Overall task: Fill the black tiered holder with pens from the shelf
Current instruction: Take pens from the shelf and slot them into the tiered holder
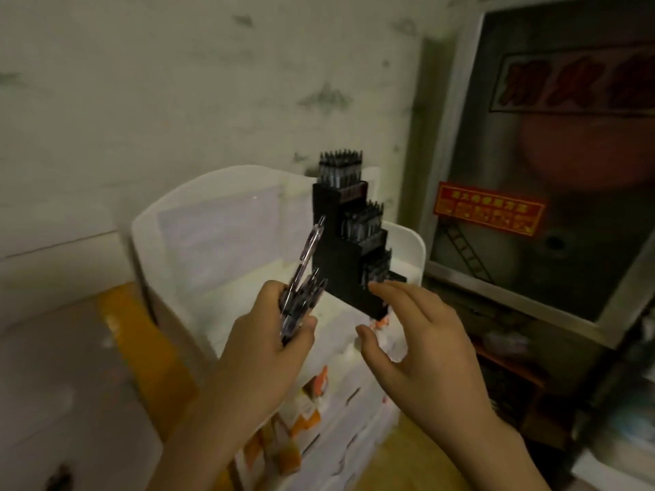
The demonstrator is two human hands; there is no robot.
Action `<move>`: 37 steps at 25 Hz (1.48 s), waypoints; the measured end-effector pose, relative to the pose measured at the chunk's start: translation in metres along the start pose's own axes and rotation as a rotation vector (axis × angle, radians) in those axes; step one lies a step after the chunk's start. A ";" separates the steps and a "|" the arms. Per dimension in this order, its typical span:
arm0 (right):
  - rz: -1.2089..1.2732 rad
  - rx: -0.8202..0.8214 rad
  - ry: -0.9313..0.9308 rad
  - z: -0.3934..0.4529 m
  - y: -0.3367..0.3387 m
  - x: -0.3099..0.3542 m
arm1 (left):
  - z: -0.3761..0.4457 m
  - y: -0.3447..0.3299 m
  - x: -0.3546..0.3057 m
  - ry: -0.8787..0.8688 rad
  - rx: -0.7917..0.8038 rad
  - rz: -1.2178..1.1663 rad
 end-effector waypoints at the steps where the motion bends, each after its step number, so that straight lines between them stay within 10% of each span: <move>1: -0.021 -0.003 -0.017 0.003 0.010 -0.022 | 0.006 -0.022 -0.011 -0.001 0.024 -0.014; 11: -0.081 -0.013 -0.131 0.034 0.038 -0.171 | 0.056 -0.164 -0.061 -0.048 0.166 -0.099; 29: -0.009 0.190 -0.022 0.241 -0.139 -0.297 | 0.244 -0.273 0.062 0.129 0.183 -0.080; 37: 0.987 0.589 -0.438 0.294 -0.204 -0.323 | 0.272 -0.319 0.077 0.248 0.223 -0.065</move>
Point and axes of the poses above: each hand's wrist, its own z-axis towards the middle knuckle, its own y-axis out of the back of the hand, x = y × z, the point moved 5 cm from there along z, towards the middle knuckle, and after that the axes turned 5 degrees about -y, right-handed, at the moved point
